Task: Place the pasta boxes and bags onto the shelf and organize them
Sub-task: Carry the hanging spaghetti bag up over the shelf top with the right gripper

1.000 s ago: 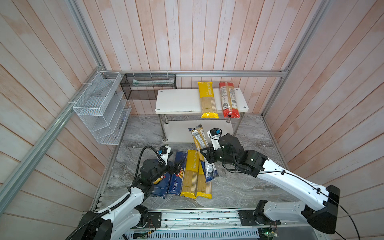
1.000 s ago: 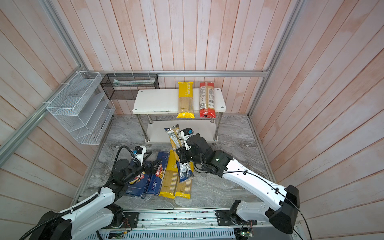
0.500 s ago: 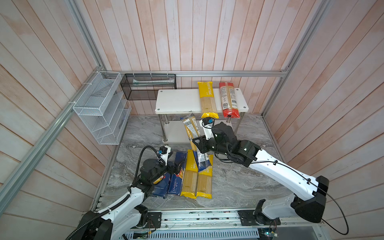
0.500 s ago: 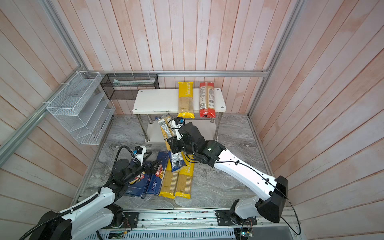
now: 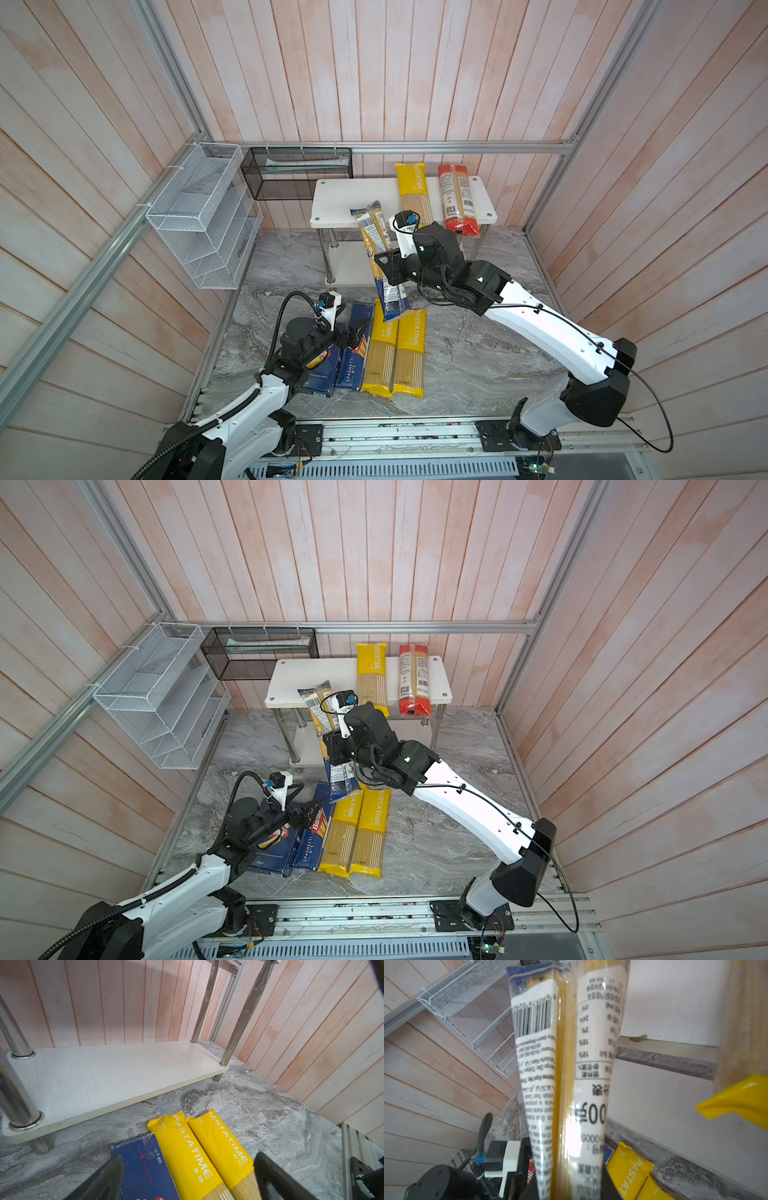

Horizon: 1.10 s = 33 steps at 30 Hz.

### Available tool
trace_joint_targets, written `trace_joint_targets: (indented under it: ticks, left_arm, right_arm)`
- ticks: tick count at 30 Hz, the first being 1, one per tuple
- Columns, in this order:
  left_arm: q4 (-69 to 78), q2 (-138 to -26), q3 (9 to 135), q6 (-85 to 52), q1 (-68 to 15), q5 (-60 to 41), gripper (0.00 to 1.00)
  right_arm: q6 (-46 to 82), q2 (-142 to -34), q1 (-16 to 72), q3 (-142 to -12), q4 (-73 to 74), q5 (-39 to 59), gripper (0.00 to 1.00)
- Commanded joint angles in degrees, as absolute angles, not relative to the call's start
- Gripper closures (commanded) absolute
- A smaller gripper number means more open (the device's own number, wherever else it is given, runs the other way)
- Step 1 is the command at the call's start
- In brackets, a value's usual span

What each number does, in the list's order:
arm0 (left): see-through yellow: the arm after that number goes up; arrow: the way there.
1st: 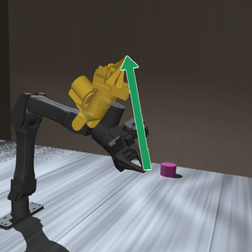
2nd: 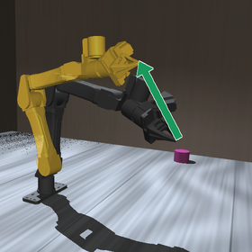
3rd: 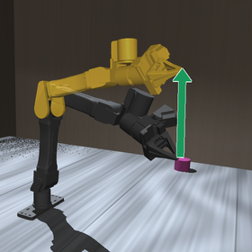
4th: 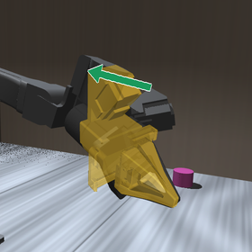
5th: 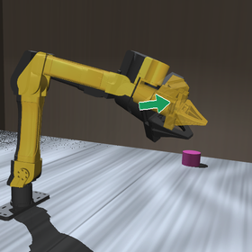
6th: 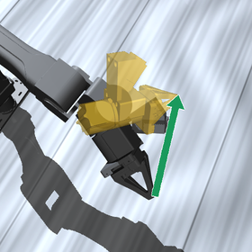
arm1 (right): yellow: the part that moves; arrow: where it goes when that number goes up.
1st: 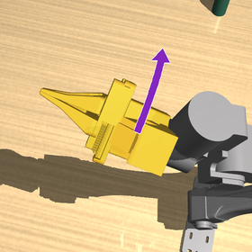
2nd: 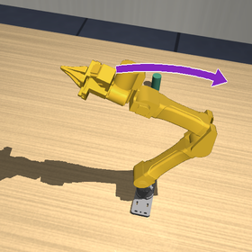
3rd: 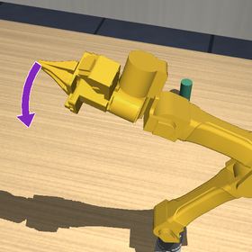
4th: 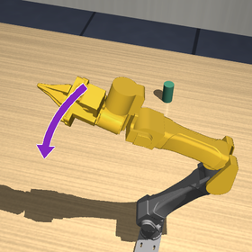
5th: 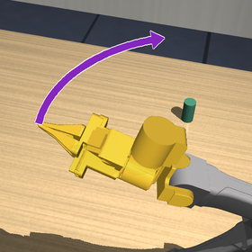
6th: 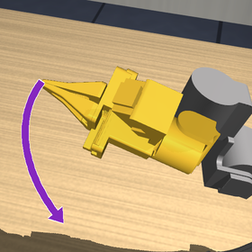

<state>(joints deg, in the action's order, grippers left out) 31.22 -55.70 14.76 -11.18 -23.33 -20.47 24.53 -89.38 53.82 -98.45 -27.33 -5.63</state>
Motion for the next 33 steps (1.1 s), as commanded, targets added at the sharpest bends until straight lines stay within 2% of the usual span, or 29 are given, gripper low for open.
trace_joint_targets:
  ticks: [1,9,19,33]
  left_arm:
    - [31.03,-54.91,16.03,-11.02,-23.55,-19.77,0.0]
    - [31.02,-54.3,15.8,-10.92,-23.55,-19.55,0.0]
    - [31.33,-54.81,15.7,-10.94,-23.55,-19.52,0.0]
    - [31.91,-56.46,15.91,-10.92,-23.55,-19.7,0.0]
  right_arm:
    - [23.04,-90.62,53.24,-106.16,-22.77,-6.9,0.86]
    - [21.37,-98.83,50.9,-120.62,-27.32,-6.41,0.86]
    - [20.81,-108.05,45.57,-134.7,-30.89,0.26,0.86]
    - [22.01,-111.75,40.68,-136.93,-26.47,5.3,0.86]
